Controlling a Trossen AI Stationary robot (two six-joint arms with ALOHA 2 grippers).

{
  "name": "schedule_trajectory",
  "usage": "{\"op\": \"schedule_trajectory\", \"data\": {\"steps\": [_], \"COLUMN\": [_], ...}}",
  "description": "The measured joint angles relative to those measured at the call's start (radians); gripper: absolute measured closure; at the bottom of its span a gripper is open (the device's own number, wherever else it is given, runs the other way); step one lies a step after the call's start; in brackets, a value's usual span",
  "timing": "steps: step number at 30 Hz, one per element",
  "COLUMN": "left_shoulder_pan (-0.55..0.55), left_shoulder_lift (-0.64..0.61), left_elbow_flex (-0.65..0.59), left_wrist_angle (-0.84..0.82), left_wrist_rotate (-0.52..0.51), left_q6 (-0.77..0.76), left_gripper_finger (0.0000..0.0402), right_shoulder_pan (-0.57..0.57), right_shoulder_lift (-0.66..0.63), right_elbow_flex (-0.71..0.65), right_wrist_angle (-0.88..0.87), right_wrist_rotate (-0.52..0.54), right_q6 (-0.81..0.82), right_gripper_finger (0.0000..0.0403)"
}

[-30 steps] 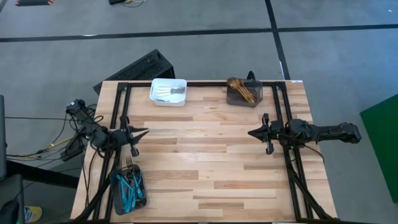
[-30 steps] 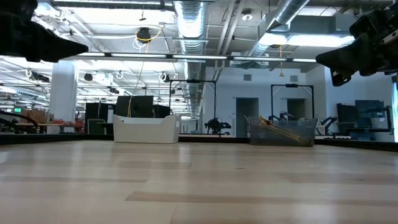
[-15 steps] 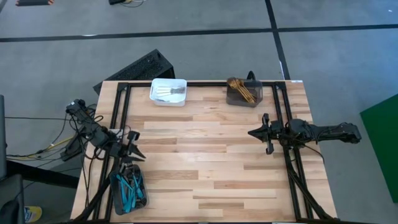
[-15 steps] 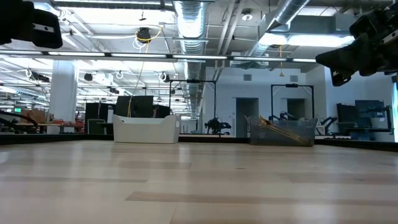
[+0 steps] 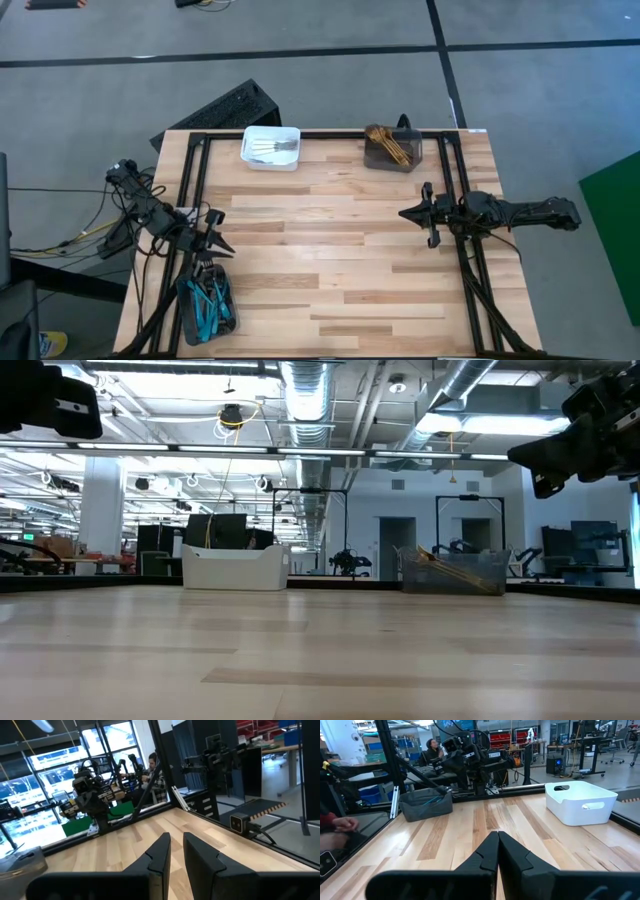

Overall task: Sort silverware by color (type)
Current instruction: Return to Home Position

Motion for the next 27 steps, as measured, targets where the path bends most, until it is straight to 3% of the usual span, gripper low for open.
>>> {"op": "schedule_trajectory", "data": {"steps": [27], "left_shoulder_pan": [0.000], "left_shoulder_lift": [0.000], "left_elbow_flex": [0.002], "left_wrist_angle": [-0.001], "left_wrist_rotate": [-0.001], "left_q6": [-0.003], "left_gripper_finger": [0.0359], "right_shoulder_pan": [0.000], "right_shoulder_lift": [0.000], "right_elbow_flex": [0.000], "right_wrist_angle": [0.000], "right_wrist_rotate": [0.000], "right_q6": [0.000], "right_gripper_finger": [0.0373]}}
